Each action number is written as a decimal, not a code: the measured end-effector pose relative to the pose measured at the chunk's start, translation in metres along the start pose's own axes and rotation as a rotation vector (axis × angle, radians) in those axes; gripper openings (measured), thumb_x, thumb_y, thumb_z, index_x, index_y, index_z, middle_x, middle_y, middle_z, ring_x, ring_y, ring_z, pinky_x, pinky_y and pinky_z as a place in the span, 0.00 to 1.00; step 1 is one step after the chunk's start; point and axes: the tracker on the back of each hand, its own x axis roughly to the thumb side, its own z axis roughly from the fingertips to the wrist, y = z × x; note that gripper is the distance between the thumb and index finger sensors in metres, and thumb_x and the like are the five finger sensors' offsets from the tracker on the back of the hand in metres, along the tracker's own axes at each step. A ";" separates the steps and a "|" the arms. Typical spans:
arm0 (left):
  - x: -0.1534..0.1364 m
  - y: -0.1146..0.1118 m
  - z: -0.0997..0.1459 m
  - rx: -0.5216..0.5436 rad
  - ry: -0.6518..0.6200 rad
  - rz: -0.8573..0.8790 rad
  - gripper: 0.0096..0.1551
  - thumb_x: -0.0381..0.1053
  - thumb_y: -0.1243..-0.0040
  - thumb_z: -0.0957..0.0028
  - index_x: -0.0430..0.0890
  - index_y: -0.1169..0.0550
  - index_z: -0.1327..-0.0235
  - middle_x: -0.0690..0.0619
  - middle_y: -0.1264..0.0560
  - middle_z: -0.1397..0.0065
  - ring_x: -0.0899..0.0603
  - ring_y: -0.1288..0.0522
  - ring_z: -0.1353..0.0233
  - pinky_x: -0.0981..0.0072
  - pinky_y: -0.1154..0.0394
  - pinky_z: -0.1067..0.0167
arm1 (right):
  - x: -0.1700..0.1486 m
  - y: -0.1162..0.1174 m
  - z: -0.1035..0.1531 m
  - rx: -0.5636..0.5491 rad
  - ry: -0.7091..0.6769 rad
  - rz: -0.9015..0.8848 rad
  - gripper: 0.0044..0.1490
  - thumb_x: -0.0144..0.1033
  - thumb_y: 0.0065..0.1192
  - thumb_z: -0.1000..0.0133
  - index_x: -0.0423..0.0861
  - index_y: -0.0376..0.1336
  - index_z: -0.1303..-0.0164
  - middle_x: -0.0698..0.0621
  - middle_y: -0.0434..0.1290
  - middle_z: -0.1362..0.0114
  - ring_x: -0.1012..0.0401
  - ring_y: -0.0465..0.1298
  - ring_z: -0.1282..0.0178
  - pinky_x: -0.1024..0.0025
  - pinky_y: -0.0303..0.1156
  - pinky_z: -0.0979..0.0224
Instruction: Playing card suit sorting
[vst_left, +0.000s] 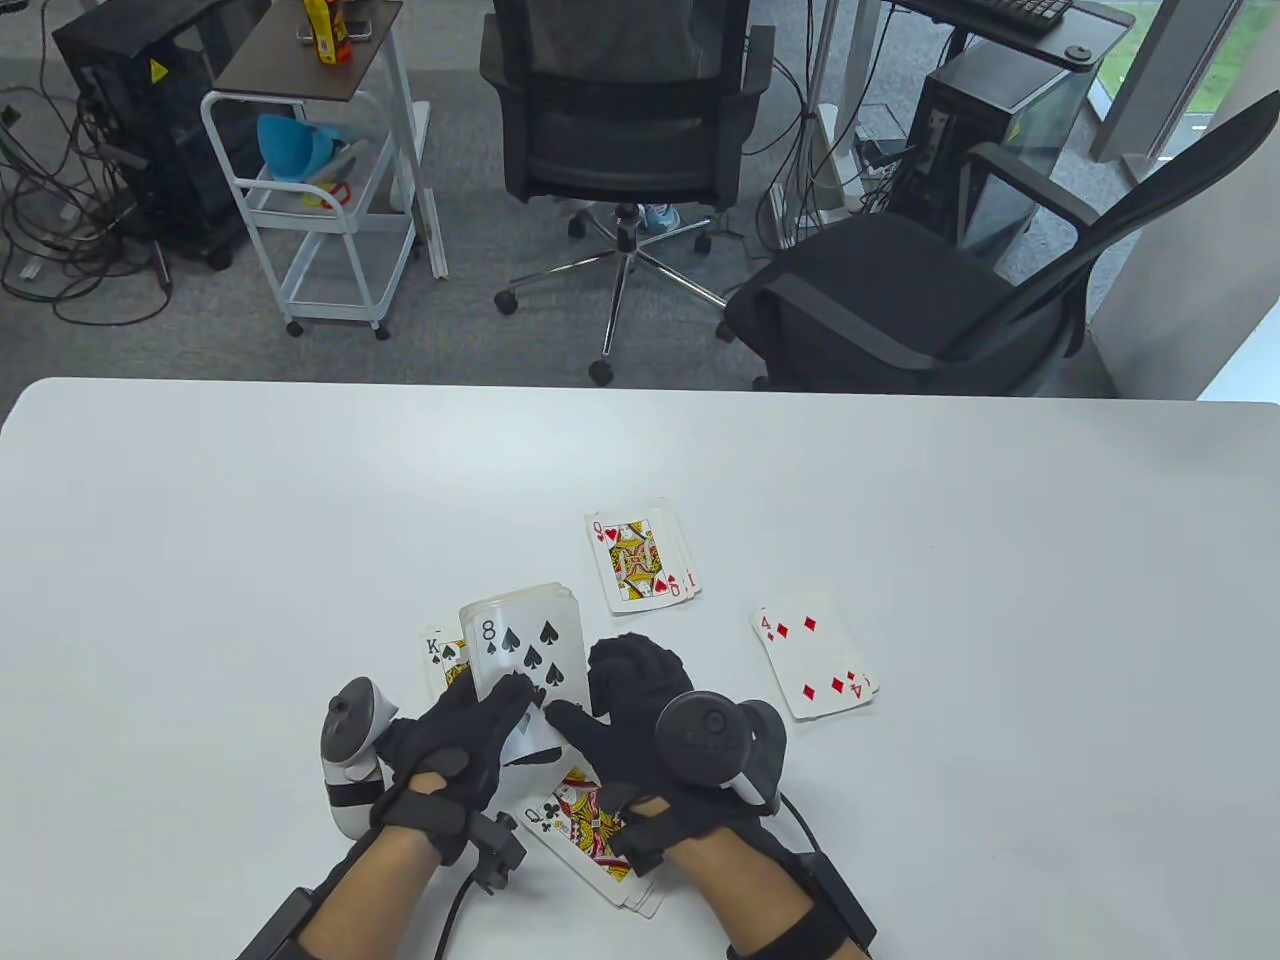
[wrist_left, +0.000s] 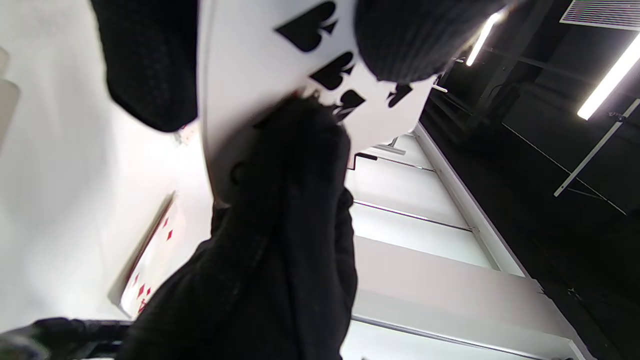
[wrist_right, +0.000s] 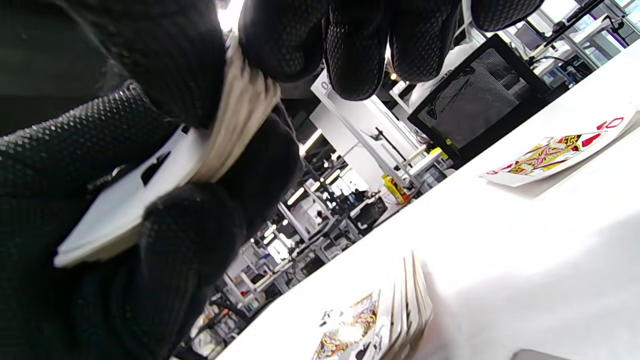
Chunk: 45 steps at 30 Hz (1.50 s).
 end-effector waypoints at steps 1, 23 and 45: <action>-0.002 -0.001 0.000 0.003 0.006 -0.002 0.33 0.60 0.36 0.43 0.51 0.32 0.28 0.51 0.23 0.29 0.40 0.18 0.35 0.55 0.14 0.48 | 0.000 -0.001 0.000 -0.005 -0.002 0.004 0.29 0.49 0.71 0.44 0.38 0.67 0.48 0.37 0.65 0.25 0.36 0.60 0.22 0.29 0.52 0.25; -0.001 0.003 0.002 0.052 0.002 -0.010 0.34 0.61 0.38 0.43 0.50 0.33 0.27 0.49 0.25 0.27 0.38 0.20 0.33 0.54 0.15 0.47 | -0.012 -0.011 -0.001 -0.041 0.068 0.064 0.25 0.45 0.66 0.41 0.38 0.69 0.45 0.39 0.68 0.27 0.37 0.62 0.23 0.30 0.52 0.26; 0.051 0.057 0.012 0.274 -0.265 0.088 0.33 0.64 0.39 0.43 0.46 0.27 0.32 0.49 0.18 0.37 0.41 0.13 0.44 0.57 0.12 0.55 | -0.006 0.015 -0.038 0.277 0.253 0.159 0.23 0.40 0.66 0.39 0.36 0.72 0.44 0.35 0.60 0.22 0.34 0.50 0.18 0.26 0.41 0.26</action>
